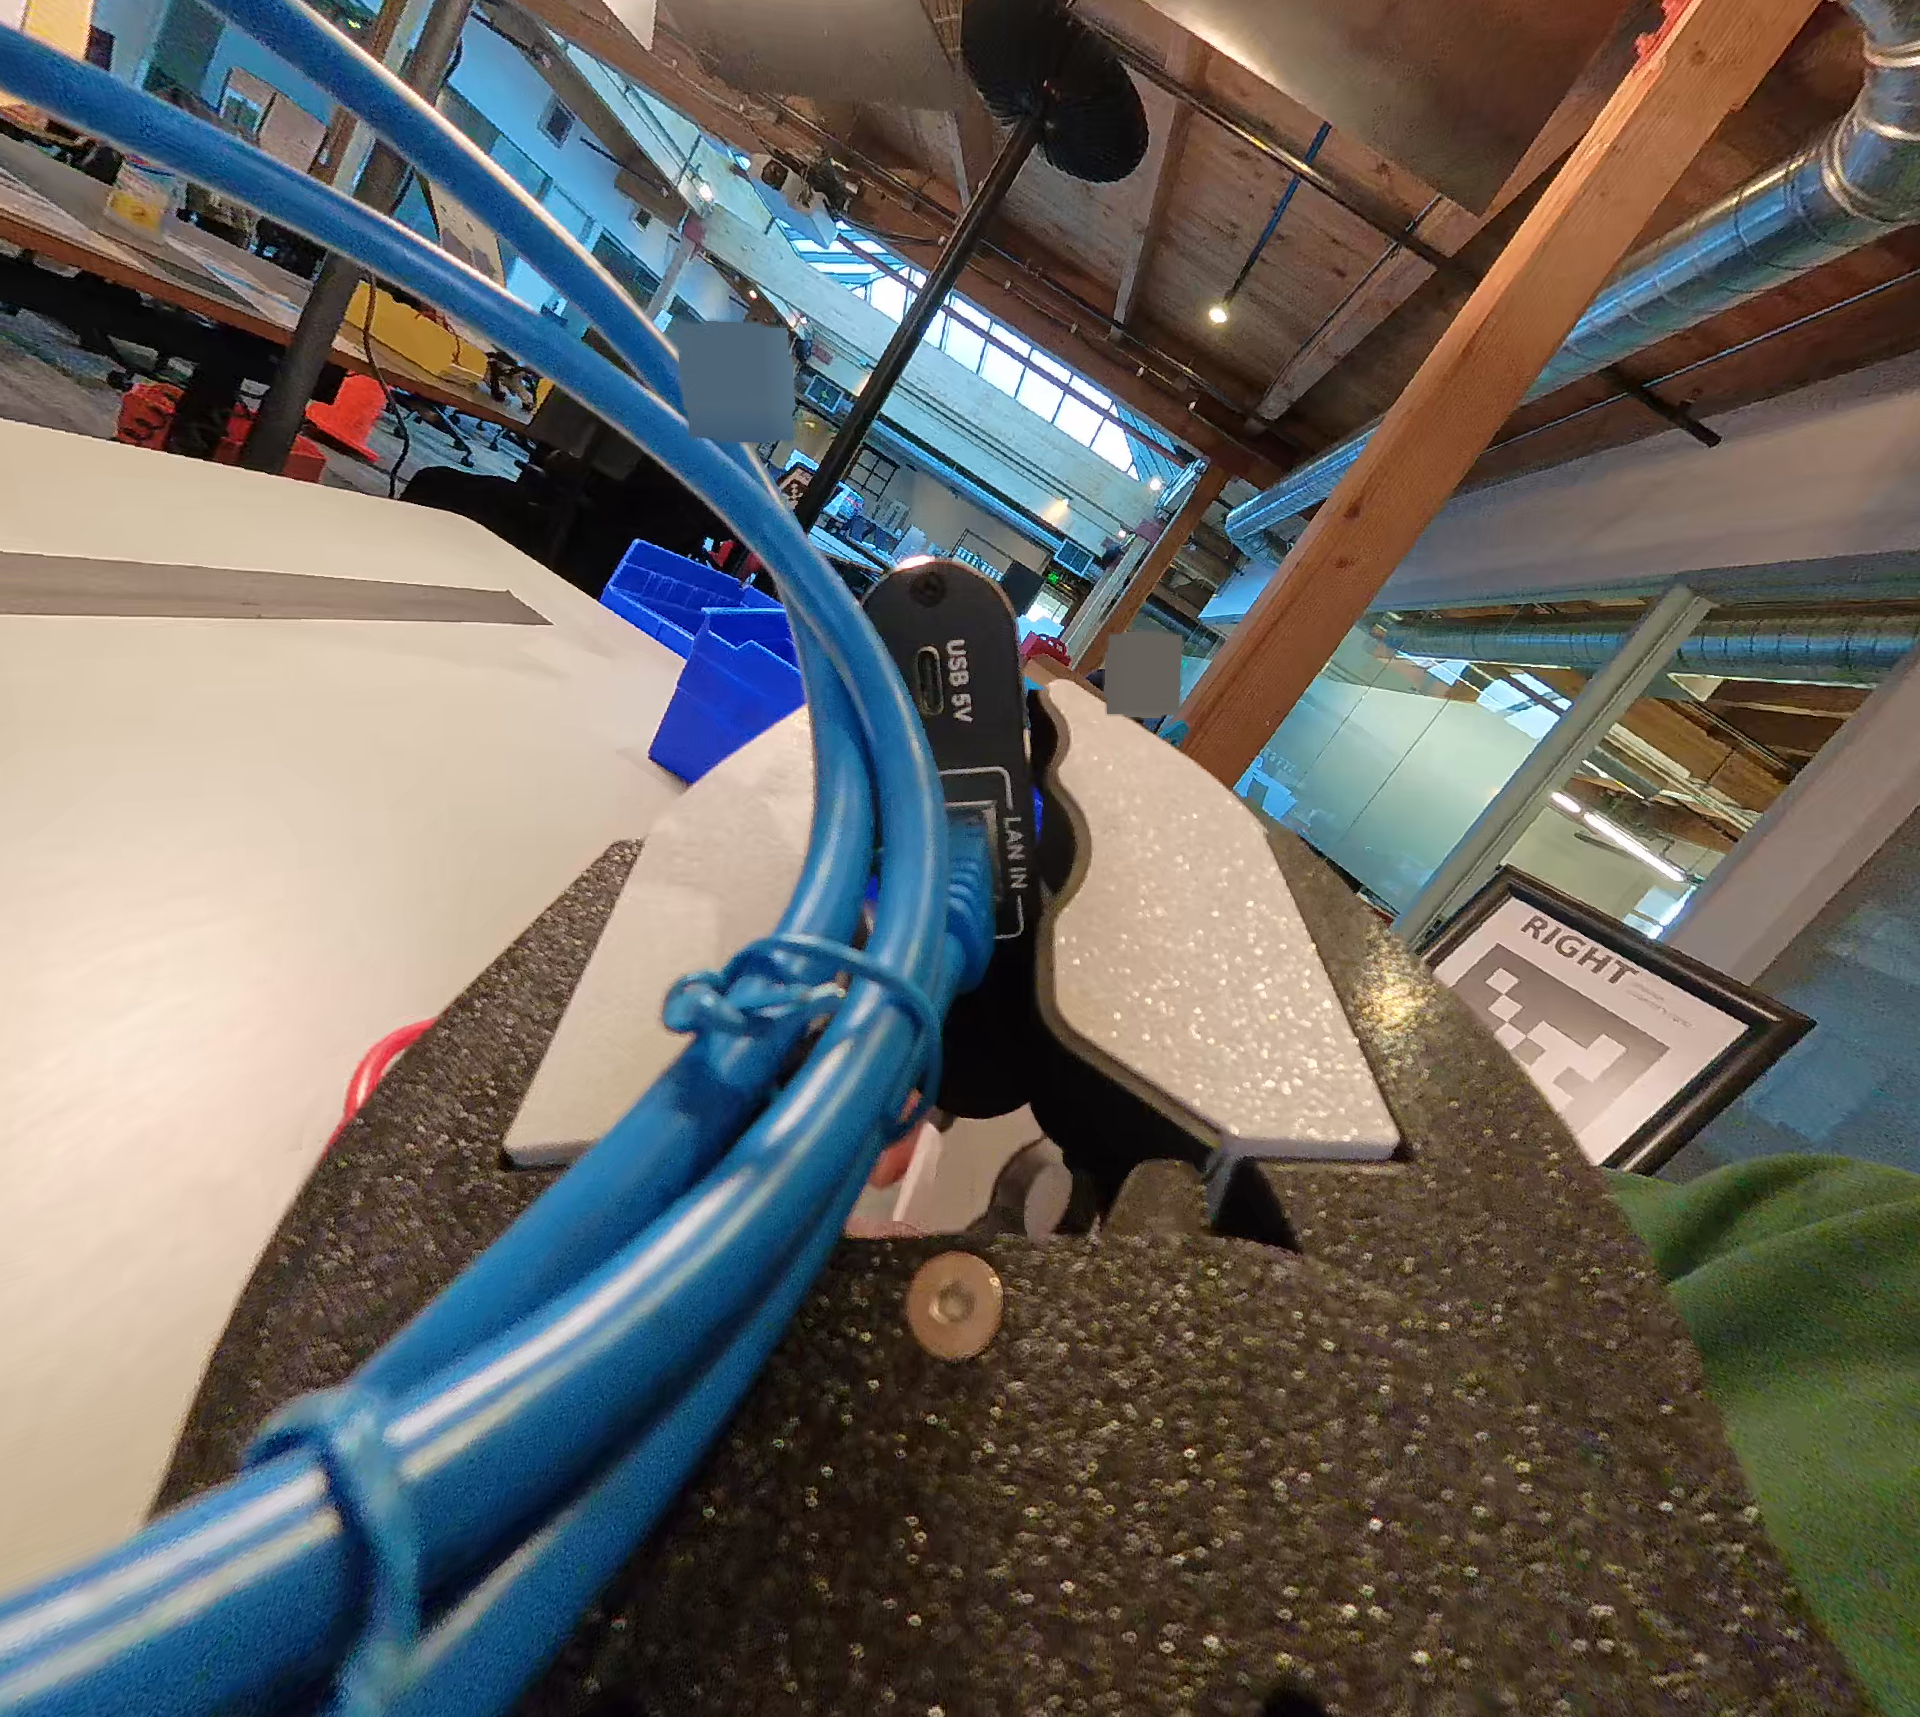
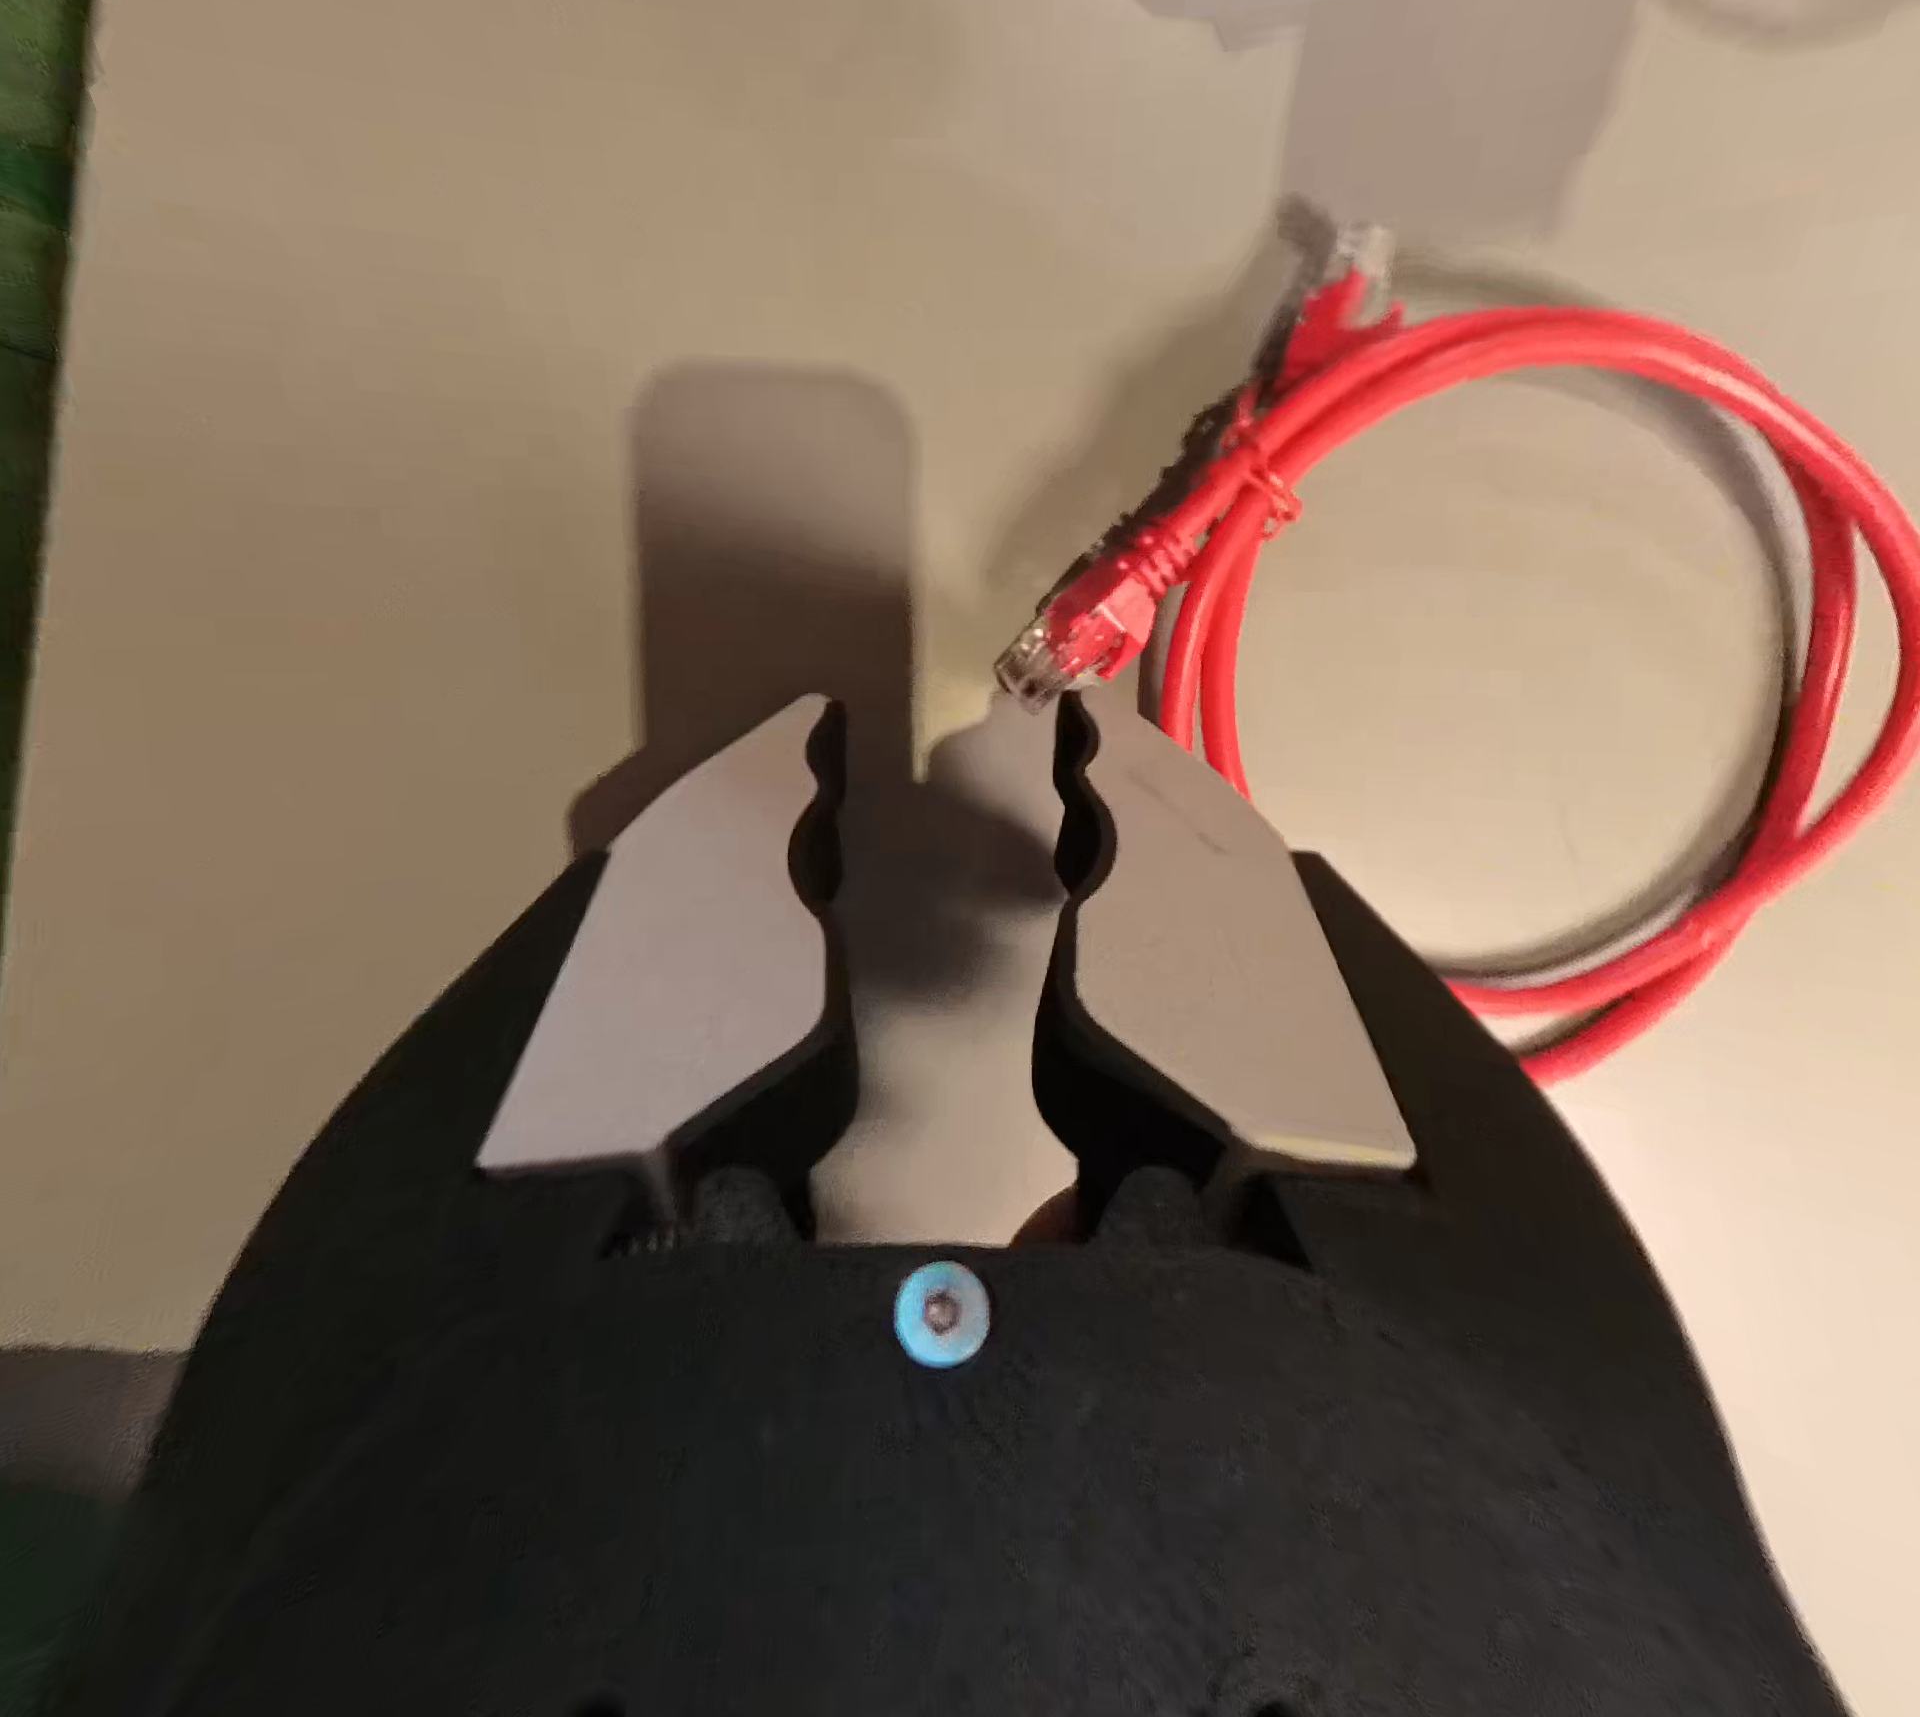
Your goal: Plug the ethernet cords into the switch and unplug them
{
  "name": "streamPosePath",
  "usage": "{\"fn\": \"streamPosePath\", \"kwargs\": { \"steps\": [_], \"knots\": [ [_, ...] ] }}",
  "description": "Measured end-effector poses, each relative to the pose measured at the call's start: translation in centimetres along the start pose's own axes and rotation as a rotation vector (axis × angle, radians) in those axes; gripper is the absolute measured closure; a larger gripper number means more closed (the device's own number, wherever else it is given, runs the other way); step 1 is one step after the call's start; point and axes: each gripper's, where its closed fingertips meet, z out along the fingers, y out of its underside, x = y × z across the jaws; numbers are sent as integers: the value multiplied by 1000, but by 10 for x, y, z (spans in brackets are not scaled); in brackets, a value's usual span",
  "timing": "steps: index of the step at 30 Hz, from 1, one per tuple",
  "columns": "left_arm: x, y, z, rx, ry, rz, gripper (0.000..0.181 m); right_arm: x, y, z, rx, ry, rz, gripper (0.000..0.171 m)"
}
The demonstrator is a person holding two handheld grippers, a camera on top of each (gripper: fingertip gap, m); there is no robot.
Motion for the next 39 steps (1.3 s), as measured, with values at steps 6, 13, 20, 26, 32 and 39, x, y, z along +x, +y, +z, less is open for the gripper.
{"fn": "streamPosePath", "kwargs": {
  "steps": [6,13,20,26,32,39],
  "knots": [
    [-1,-3,-2,7,-7,10,152,20,-27,-8,113,175,-171,131],
    [-9,-13,-10,12,-76,80,152,50,-34,-15,182,250,-134,129],
    [-11,-19,-13,23,-115,122,152,56,-79,2,282,225,66,134],
    [-11,-14,-11,-1,-120,128,152,62,-79,27,185,292,-15,131],
    [-11,-12,-10,-12,-125,136,152,78,-68,10,215,307,196,129],
    [-15,-9,-10,-29,-140,137,153,69,-48,37,74,149,396,130]
  ]
}}
